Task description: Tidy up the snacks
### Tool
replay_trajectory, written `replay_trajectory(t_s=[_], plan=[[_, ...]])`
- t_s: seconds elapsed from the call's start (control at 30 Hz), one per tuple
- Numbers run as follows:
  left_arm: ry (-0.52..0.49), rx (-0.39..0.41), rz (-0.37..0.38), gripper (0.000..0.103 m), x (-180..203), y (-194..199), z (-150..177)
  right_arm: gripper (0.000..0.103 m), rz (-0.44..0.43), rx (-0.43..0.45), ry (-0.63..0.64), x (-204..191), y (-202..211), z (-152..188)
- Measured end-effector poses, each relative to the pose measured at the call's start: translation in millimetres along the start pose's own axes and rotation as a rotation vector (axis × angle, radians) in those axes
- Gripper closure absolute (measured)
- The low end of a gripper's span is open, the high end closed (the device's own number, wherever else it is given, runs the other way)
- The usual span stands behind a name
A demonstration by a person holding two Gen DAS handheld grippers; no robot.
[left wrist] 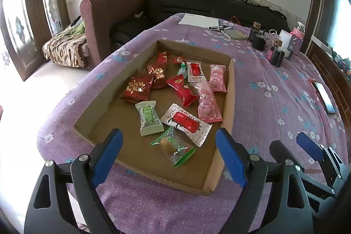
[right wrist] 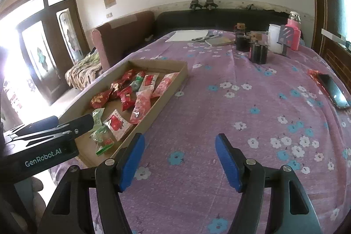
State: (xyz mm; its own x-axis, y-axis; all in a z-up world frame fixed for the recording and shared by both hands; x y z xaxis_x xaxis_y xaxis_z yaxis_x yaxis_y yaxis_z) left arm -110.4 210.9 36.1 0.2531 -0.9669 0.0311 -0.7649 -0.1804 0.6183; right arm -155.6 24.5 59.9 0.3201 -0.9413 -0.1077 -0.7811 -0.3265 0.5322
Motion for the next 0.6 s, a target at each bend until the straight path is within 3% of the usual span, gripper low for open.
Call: replay_trajectory(t_s=[0.27,0.4,0.53,0.6], plan=[[0.023,-0.016,0.009,0.016,-8.6,-6.1,2.4,0.034,-0.005,-0.016,0.024,-8.9,-5.5,3.1],[0.035,0.013,-0.004,0.016,-13.3,-2.8,0.3,0.034,-0.006,-0.018,0.034,-12.0,-6.7,2.8],[0.055,0.175,-0.091,0.016,-24.5,23.5,-12.1,0.034,-0.009,-0.008,0.044,-14.0,-5.6,2.5],[0.078,0.32,-0.15,0.016,-31.9,51.7,-21.8,0.034,-0.014,0.009,0.043,-13.9,-3.0,1.0]])
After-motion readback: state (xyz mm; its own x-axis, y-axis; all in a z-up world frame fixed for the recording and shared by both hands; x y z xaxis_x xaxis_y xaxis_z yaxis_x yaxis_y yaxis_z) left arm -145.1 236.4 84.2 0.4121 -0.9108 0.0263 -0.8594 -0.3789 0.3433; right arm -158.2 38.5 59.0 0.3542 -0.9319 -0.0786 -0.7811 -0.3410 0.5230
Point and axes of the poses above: each gripper's, at about its wrist camera, not at the fingertips, and y roughly against the way its jaws point, x to its right, z to its underside, the point moved 5 cm from there along -y, roughly the way its jaws point, and after that the axes turned 8 degrees about x, right-handed, at the moved point
